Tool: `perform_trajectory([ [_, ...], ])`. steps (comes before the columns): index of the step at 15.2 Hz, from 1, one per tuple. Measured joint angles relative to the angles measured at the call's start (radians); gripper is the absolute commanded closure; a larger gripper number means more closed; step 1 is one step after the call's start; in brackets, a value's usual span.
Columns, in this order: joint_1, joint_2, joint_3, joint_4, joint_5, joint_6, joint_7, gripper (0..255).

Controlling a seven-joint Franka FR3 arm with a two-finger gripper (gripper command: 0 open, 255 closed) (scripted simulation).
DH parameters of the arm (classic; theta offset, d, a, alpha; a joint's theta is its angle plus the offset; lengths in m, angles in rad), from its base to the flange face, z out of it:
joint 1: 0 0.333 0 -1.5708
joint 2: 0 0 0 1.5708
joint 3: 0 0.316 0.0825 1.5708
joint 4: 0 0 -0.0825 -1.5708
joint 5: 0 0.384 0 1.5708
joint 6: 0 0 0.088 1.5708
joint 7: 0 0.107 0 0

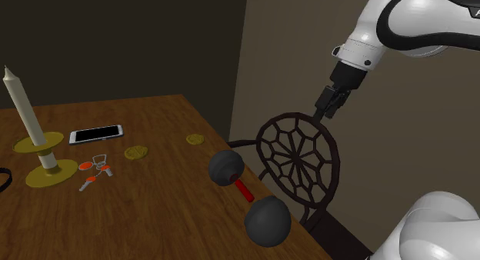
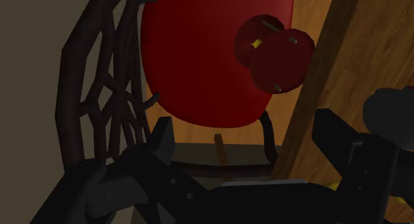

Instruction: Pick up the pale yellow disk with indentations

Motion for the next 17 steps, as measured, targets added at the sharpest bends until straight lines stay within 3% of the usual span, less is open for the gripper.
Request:
perform_trajectory([
  [3, 0.007, 0.036, 0.017, 0.006, 0.008, 0.025, 0.015, 0],
  [9, 0.038, 0.233, 0.1, 0.097, 0.037, 0.112, 0.094, 0],
  [17, 0.066, 0.533, 0.196, 0.3, 0.029, 0.179, 0.205, 0],
])
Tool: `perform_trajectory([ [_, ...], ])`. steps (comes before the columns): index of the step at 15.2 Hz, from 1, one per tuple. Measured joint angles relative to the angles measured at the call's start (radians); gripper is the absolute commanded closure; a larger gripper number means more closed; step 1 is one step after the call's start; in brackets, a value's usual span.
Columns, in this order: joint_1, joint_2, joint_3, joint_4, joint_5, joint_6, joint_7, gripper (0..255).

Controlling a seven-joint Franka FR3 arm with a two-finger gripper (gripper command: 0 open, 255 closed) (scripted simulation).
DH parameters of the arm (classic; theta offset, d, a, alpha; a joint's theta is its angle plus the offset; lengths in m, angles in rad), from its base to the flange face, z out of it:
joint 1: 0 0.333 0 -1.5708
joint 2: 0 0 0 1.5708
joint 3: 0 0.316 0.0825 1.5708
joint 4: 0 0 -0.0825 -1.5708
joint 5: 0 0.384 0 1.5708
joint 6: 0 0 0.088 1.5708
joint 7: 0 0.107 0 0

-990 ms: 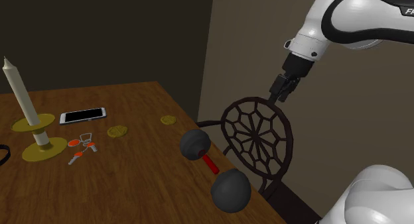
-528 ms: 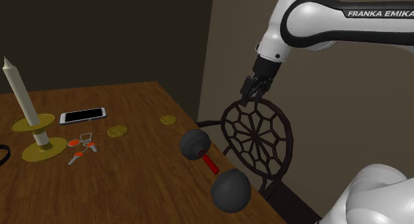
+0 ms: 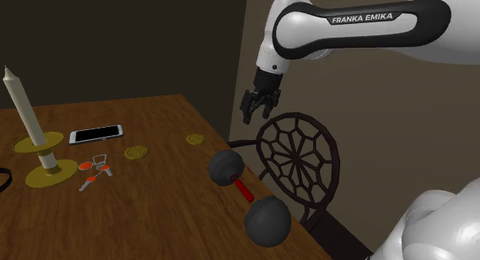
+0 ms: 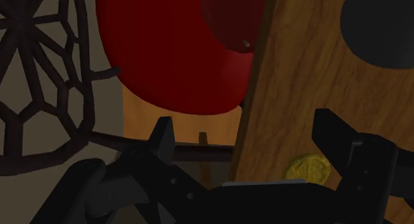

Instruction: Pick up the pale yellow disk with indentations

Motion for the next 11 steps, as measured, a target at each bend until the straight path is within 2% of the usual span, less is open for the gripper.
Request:
perform_trajectory([
  [4, 0.02, 0.155, 0.046, 0.122, -0.025, 0.016, 0.069, 0],
  [11, 0.064, 0.447, 0.086, 0.399, -0.096, -0.009, 0.164, 0],
])
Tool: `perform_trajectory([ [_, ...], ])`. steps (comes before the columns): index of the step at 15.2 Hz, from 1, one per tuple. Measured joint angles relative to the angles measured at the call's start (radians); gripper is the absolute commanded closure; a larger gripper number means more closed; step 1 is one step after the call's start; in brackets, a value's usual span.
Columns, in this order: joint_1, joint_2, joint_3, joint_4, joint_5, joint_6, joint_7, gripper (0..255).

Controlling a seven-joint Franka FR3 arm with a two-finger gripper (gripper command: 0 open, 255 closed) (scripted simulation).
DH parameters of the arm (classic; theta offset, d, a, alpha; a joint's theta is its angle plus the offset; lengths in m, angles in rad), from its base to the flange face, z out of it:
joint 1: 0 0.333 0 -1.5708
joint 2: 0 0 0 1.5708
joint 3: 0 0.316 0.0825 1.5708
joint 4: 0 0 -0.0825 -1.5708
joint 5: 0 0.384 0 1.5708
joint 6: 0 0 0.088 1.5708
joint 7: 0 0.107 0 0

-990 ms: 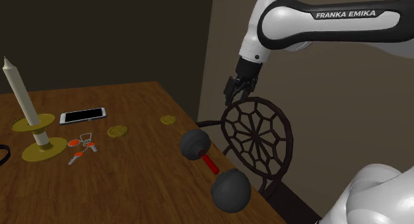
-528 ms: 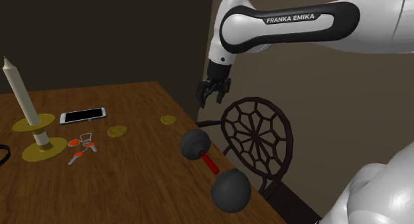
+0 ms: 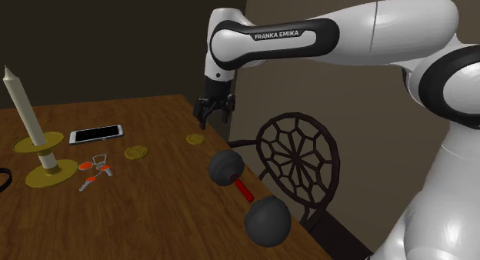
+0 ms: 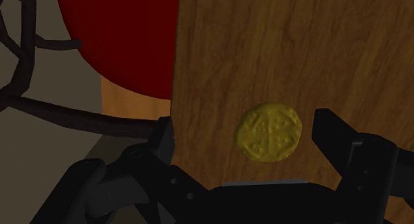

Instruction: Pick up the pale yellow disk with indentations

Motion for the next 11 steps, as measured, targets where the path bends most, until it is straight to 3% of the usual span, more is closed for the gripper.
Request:
perform_trajectory([
  [5, 0.054, 0.22, 0.01, 0.26, -0.055, -0.068, 0.058, 0],
  [11, 0.058, 0.253, 0.008, 0.236, -0.062, -0.016, 0.062, 0],
])
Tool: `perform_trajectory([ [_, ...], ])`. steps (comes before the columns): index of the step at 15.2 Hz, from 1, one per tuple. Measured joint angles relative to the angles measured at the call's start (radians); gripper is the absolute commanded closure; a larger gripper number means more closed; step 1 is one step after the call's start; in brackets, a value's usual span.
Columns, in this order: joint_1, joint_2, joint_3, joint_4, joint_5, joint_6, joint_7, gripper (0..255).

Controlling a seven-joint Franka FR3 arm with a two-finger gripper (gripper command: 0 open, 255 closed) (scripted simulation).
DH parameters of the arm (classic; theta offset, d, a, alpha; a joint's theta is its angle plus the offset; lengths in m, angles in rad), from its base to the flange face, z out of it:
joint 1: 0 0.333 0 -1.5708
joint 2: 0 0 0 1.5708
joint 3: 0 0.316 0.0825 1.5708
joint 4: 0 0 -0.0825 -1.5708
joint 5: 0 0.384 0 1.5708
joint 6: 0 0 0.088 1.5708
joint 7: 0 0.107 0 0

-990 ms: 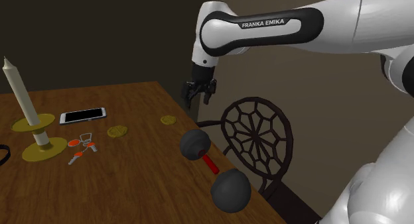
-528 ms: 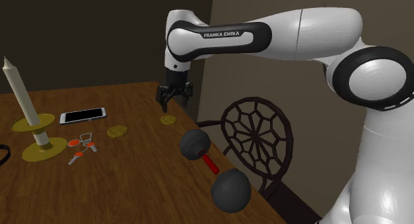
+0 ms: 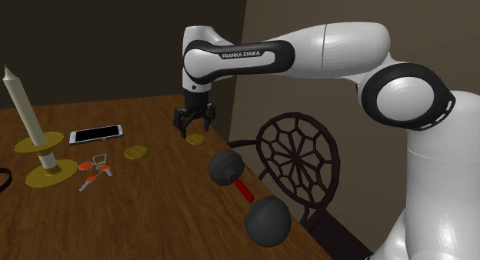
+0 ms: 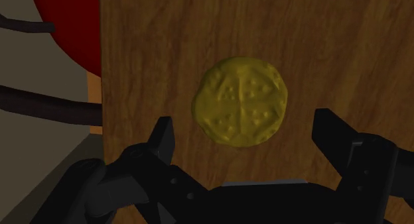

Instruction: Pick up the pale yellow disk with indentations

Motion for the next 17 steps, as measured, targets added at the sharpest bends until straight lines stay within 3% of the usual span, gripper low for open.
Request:
perform_trajectory([
  [2, 0.0, 0.001, 0.0, -0.025, 0.0, 0.025, 0.001, 0],
  [3, 0.0, 0.001, 0.0, -0.029, -0.001, 0.03, 0.001, 255],
  [13, 0.0, 0.0, 0.0, -0.033, 0.0, 0.035, 0.001, 255],
  [17, 0.0, 0.001, 0.0, 0.004, 0.0, -0.002, 0.0, 255],
])
